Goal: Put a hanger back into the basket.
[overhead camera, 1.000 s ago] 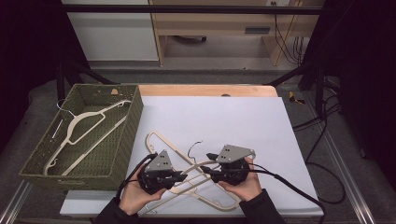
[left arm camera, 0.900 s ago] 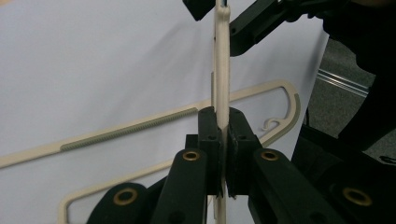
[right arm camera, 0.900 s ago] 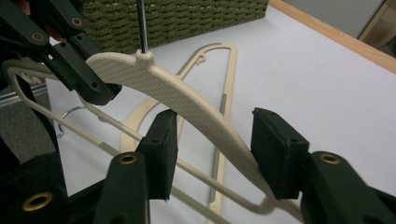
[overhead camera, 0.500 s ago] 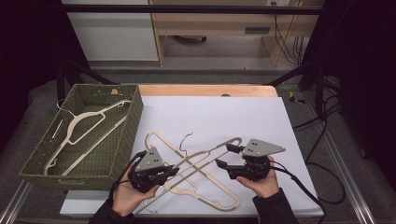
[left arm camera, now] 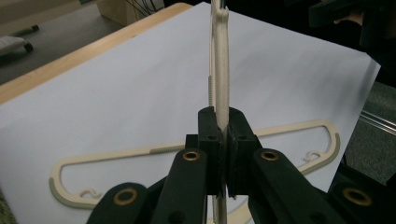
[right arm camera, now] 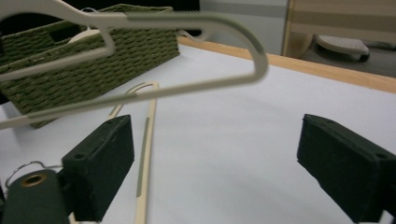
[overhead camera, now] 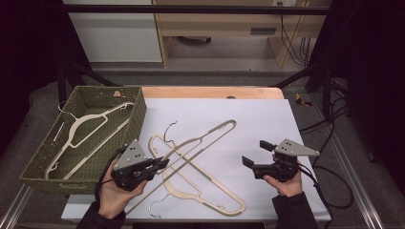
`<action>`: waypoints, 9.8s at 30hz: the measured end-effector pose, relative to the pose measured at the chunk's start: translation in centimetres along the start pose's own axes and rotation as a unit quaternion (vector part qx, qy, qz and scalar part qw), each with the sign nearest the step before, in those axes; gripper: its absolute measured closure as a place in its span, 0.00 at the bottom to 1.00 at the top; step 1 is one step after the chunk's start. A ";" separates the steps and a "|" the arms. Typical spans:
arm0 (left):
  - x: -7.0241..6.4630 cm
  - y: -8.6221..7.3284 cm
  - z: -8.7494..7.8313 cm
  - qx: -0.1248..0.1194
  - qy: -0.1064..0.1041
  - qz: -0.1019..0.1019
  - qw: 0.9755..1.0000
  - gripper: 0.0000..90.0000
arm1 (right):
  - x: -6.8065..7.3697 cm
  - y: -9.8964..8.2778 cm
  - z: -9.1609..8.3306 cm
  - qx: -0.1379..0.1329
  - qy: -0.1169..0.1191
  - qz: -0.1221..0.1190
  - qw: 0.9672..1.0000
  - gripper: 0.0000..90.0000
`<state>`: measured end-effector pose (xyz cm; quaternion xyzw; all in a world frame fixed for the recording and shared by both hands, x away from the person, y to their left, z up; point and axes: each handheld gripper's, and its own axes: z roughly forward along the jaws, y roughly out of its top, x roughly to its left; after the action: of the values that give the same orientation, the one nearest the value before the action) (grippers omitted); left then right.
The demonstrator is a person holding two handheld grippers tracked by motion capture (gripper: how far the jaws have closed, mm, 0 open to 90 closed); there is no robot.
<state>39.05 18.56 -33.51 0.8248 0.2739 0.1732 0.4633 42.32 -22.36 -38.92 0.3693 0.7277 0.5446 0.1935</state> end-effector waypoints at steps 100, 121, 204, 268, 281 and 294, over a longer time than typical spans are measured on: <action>24.4 -10.4 -7.9 0.062 0.158 -0.184 0.968 0.93 | -1.0 -0.4 -0.8 -0.002 -0.024 0.015 1.000 0.08; 25.4 -11.7 -7.7 0.132 0.250 -0.227 0.932 0.60 | -1.0 -0.3 -0.9 -0.003 -0.021 0.012 1.000 0.08; -0.6 -10.3 2.9 0.027 0.039 -0.056 0.997 0.21 | 3.0 -0.5 1.5 0.004 0.034 -0.017 0.999 0.06; -2.2 -11.2 5.3 0.140 0.041 -0.097 0.985 0.98 | 8.5 -2.5 6.8 0.071 0.095 -0.050 0.992 0.09; -2.1 -9.8 4.7 0.131 0.049 -0.091 0.986 0.99 | 11.3 -3.5 9.2 0.098 0.126 -0.068 0.985 0.15; -2.2 -8.1 4.3 0.130 0.054 -0.070 0.987 0.99 | 13.0 -4.1 11.1 0.126 0.140 -0.093 0.978 0.26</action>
<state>37.25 17.73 -42.71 0.8461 0.3763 0.1476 0.3474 40.08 -5.96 -44.83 0.2416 0.8416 0.4744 0.0914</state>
